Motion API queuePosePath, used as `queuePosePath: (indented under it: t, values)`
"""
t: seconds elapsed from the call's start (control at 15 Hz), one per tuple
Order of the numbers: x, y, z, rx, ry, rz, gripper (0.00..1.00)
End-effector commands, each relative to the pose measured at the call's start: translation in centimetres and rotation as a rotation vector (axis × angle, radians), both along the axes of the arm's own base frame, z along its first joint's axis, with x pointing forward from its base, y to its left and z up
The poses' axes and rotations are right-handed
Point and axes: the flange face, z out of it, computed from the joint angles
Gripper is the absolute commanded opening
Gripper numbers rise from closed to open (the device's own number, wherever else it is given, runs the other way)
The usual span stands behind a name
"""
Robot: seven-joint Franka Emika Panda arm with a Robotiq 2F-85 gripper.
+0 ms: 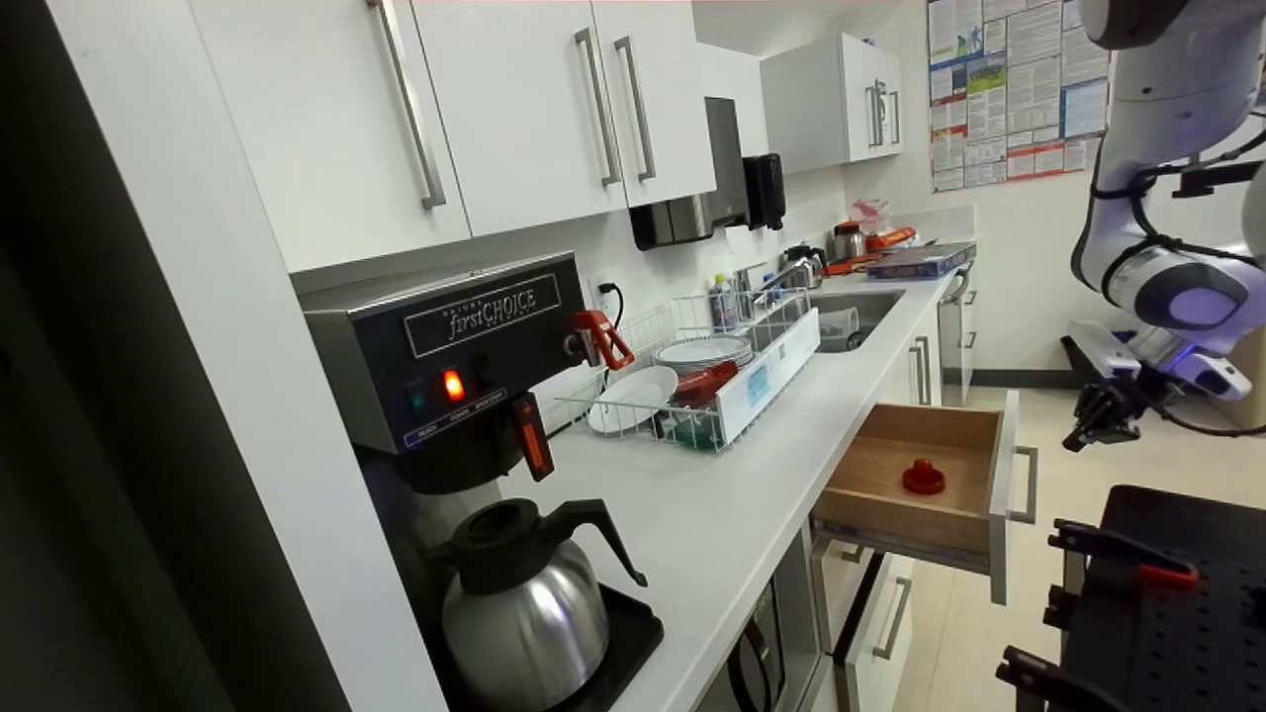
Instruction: Pick up the red object from the left side of the countertop and put it in the open drawer, push the open drawer closed
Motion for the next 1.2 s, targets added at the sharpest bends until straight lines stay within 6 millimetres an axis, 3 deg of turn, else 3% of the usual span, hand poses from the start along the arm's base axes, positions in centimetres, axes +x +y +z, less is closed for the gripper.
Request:
queuePosePath:
  t: [0.0, 0.53, 0.8, 1.13]
  values:
    - [1.2, -0.7, -2.6, 0.053, -0.097, -0.026, 0.00]
    - [3.2, -2.6, -8.3, 0.209, -0.226, -0.082, 0.00]
    - [5.7, -3.2, -10.4, 0.314, -0.286, -0.103, 0.00]
    - [11.0, -3.1, -11.3, 0.418, -0.344, -0.053, 0.00]
